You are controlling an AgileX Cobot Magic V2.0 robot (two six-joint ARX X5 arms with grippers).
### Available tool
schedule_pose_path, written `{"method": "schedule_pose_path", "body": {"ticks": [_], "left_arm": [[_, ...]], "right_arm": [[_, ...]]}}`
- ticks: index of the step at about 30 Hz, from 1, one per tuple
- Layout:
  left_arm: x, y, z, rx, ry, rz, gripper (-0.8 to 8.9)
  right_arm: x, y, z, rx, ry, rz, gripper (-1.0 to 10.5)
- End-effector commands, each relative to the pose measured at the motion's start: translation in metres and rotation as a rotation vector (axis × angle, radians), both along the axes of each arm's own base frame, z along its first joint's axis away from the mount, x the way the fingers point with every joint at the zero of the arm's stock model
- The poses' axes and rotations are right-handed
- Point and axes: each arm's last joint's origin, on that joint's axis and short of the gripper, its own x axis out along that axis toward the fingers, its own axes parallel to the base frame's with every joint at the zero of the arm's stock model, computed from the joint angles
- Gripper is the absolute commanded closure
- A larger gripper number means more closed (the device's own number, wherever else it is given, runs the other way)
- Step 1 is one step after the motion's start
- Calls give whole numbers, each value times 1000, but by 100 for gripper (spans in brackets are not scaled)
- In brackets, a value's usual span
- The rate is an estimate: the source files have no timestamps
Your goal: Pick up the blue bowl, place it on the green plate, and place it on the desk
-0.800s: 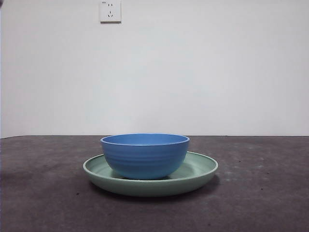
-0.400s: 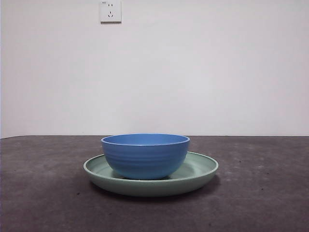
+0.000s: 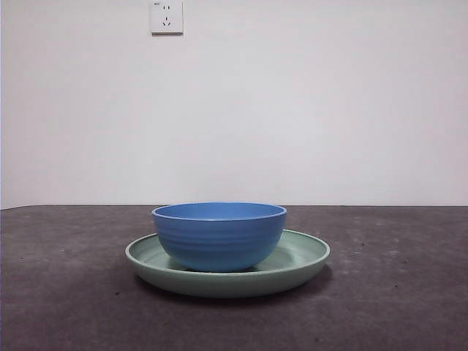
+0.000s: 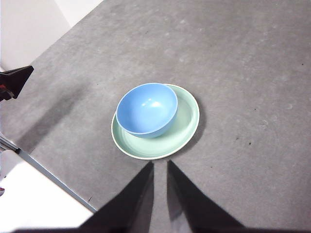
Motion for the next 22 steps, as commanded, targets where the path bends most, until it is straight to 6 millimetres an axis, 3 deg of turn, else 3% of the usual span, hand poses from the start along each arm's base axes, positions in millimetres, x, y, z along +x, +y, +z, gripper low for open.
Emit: {"method": "schedule_pose_path", "body": {"ticks": [1,22], "left_arm": [[0,0,-4,-6,-8,7,795],[-2,0,-20,-32,-27,10,795]], "right_arm": [[0,1,3,1,-16,10,908],[0,1,3,1,-16,10,908]]}}
